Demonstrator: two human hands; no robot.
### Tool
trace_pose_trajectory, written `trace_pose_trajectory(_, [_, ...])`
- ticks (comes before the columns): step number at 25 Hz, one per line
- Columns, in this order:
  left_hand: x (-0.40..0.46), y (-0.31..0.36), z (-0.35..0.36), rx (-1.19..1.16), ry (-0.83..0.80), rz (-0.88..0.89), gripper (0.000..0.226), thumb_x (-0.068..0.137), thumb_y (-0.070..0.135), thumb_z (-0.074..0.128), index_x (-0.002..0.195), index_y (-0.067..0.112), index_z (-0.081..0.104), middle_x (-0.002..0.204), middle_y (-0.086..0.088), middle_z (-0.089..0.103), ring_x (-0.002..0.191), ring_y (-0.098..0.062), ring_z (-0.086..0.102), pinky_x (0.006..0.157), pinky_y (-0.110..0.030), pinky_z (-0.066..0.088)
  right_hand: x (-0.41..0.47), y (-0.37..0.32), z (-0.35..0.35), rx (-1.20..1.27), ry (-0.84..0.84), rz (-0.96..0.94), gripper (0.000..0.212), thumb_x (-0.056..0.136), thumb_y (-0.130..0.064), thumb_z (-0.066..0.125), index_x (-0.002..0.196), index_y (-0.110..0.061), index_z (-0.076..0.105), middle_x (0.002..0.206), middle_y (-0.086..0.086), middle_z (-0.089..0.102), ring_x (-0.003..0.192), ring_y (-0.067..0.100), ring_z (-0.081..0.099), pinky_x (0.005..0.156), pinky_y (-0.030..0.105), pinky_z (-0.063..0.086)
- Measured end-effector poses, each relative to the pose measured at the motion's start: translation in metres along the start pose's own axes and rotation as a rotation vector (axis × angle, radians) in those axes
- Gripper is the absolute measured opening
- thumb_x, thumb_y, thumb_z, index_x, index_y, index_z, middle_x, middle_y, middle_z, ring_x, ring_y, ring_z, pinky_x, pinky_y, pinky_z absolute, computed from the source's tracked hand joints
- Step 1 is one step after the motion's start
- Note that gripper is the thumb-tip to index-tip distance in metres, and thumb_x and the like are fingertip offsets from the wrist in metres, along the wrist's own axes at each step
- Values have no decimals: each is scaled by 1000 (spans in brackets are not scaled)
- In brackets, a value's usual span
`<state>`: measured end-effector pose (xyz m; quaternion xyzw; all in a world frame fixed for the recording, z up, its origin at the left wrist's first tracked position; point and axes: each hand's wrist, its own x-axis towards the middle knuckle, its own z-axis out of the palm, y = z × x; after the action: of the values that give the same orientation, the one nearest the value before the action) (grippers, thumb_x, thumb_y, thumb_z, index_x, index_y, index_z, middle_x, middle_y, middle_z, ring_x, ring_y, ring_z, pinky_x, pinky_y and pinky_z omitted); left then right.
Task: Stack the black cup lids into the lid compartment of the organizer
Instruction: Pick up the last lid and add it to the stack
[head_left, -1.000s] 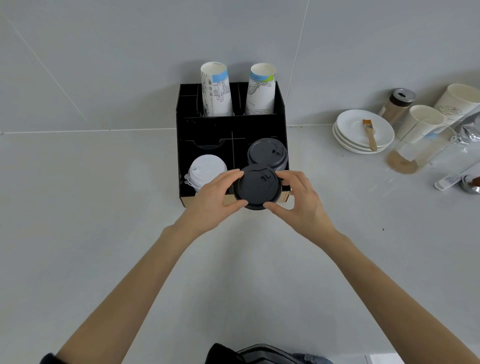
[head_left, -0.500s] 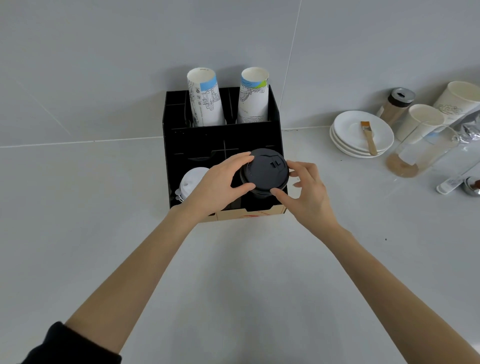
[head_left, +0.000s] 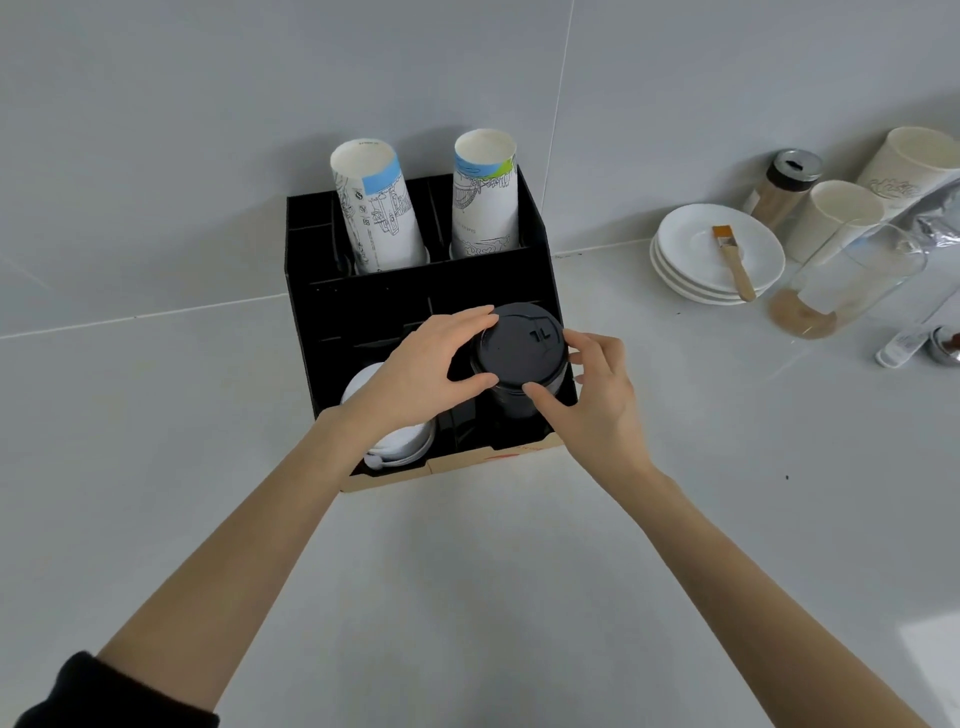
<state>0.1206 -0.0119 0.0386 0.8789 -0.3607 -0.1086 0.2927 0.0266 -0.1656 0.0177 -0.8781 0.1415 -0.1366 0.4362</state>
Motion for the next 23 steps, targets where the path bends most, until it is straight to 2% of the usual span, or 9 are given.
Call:
trace_pose_trajectory(5, [11, -7, -1, 13, -82, 34, 63, 80, 29, 62, 135, 18, 31, 148, -1, 30, 135, -19, 27, 109, -30, 19, -1, -1, 10, -34, 49, 50, 56, 76, -15, 68, 124, -6, 41, 123, 14, 40, 114, 26, 45, 89, 22, 36])
trace_pose_trajectory(9, [15, -9, 6, 24, -112, 20, 69, 78, 36, 64, 135, 18, 29, 149, -1, 27, 135, -20, 26, 110, -34, 20, -2, 3, 15, -54, 36, 76, 55, 76, -17, 67, 123, -6, 40, 123, 14, 40, 114, 27, 43, 87, 23, 36])
trace_pose_trajectory(14, [18, -11, 15, -5, -72, -4, 68, 79, 34, 63, 135, 17, 29, 149, -2, 28, 135, -20, 27, 107, -26, 18, 0, 6, 16, -55, 40, 89, 56, 76, -19, 68, 122, -3, 40, 122, 15, 41, 113, 28, 45, 91, 28, 40])
trace_pose_trajectory(18, [16, -8, 16, 25, -64, -10, 69, 79, 34, 63, 136, 16, 27, 151, -3, 24, 136, -20, 26, 109, -31, 22, -2, 9, 13, -67, 15, 96, 58, 77, -24, 67, 124, -4, 39, 124, 15, 40, 115, 28, 45, 96, 37, 43])
trace_pose_trajectory(23, [9, 2, 8, 76, -76, -34, 76, 78, 35, 63, 137, 11, 22, 152, -7, 18, 137, -22, 23, 113, -39, 23, -5, 0, 1, -80, -26, 27, 57, 80, -27, 63, 127, -11, 36, 129, 10, 40, 117, 26, 43, 99, 42, 40])
